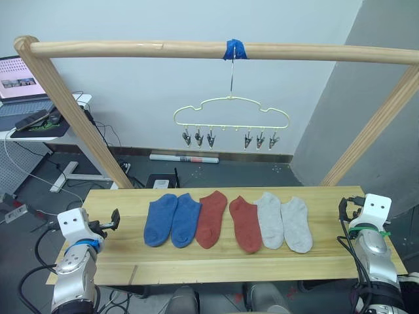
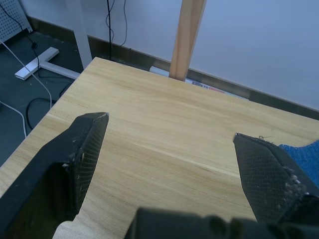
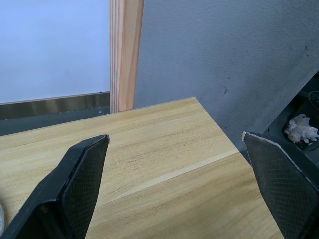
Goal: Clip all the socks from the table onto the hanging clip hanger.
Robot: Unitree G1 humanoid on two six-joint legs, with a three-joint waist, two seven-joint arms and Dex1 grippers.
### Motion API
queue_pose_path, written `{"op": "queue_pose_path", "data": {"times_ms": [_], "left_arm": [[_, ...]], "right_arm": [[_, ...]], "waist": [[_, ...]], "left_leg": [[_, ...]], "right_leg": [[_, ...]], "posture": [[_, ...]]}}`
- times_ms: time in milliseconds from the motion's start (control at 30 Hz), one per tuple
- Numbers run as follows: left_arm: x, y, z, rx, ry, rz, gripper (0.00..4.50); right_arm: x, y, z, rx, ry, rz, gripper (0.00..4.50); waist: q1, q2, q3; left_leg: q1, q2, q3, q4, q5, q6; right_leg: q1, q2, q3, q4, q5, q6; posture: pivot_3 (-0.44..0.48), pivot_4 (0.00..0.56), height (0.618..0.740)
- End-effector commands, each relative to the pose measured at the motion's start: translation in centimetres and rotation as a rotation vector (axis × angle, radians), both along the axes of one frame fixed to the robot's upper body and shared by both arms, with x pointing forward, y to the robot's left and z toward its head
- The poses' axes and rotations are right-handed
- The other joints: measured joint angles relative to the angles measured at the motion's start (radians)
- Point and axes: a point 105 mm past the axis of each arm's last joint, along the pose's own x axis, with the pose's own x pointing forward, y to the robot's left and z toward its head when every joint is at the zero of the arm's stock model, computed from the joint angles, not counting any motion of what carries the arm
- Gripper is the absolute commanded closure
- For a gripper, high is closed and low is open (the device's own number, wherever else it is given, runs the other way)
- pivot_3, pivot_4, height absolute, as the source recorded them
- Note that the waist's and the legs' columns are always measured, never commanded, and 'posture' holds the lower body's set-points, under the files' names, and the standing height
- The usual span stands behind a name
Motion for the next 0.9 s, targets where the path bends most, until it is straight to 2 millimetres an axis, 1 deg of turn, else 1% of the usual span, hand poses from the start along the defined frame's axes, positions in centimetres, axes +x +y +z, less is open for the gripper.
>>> {"op": "queue_pose_path", "data": {"times_ms": [33,100,333,467,533,633,700,767,833,900], "left_arm": [[0.1,1.1,1.2,0.054,-0.031,0.030,0.01],[0.0,1.5,1.2,0.074,-0.032,0.061,0.01],[0.1,1.1,1.7,0.075,-0.079,0.054,0.01],[0.2,0.2,1.9,0.041,-0.082,-0.016,0.01],[0.2,0.1,2.3,0.040,-0.086,-0.035,0.01],[0.4,-0.4,3.7,0.024,-0.134,-0.085,0.01],[0.7,-1.1,5.2,0.044,-0.172,-0.144,0.01],[1.1,-2.5,7.3,0.063,-0.232,-0.223,0.01],[1.3,-3.1,8.3,0.072,-0.255,-0.257,0.01],[1.5,-4.1,9.2,0.044,-0.292,-0.299,0.01]], "right_arm": [[0.1,-0.9,1.6,-0.040,-0.045,-0.020,0.00],[0.0,-1.1,1.6,-0.044,-0.045,-0.026,0.00],[0.3,-1.1,2.0,-0.040,-0.053,-0.008,0.00],[0.5,-0.7,2.3,-0.034,-0.063,0.039,0.00],[0.5,-0.4,2.4,-0.027,-0.065,0.064,0.00],[0.8,0.6,2.7,-0.033,-0.064,0.143,0.00],[1.0,1.6,3.4,-0.040,-0.073,0.223,0.00],[1.4,3.5,4.6,-0.050,-0.098,0.379,0.00],[1.5,4.7,5.3,-0.050,-0.111,0.472,0.00],[1.5,5.8,5.8,-0.024,-0.123,0.548,0.00]], "waist": [[0.000,0.000,0.000],[0.000,0.000,0.000],[0.000,0.000,0.000],[0.000,0.000,0.000],[0.000,0.000,0.000],[0.000,0.000,0.001],[0.000,0.001,0.001],[-0.001,0.001,0.002],[0.000,0.002,0.003],[0.000,0.002,0.003]], "left_leg": [[0.000,0.000,0.000,0.000,0.000,0.000],[0.000,0.000,0.000,0.000,0.000,0.000],[0.001,0.000,0.000,0.000,0.000,0.000],[0.002,0.000,0.000,0.000,0.000,0.000],[0.002,0.000,0.000,0.000,0.000,0.000],[0.002,0.000,0.000,0.000,0.000,0.000],[0.003,0.000,0.000,0.000,0.000,0.000],[0.003,0.000,0.000,0.000,0.000,0.000],[0.002,0.000,0.000,0.000,0.000,0.000],[0.003,0.000,0.000,0.000,0.000,0.000]], "right_leg": [[0.000,0.000,0.000,0.000,0.000,0.000],[0.000,0.000,0.000,0.000,0.000,0.000],[0.002,0.000,0.000,0.000,0.000,0.000],[0.003,0.000,0.000,0.000,0.000,0.000],[0.003,0.000,0.000,0.000,0.000,0.000],[0.003,0.000,0.000,0.000,0.000,0.000],[0.003,0.000,0.000,0.000,0.000,0.000],[0.003,0.000,0.000,-0.001,0.000,0.000],[0.003,0.000,0.000,-0.001,0.000,0.000],[0.004,0.000,0.000,-0.001,0.000,0.000]], "posture": [[-0.032,0.078,0.740],[-0.032,0.078,0.740],[-0.030,0.096,0.740],[-0.031,0.097,0.740],[-0.037,0.105,0.740],[-0.046,0.110,0.740],[-0.054,0.117,0.740],[-0.058,0.118,0.740],[-0.061,0.119,0.740],[-0.061,0.119,0.740]]}}
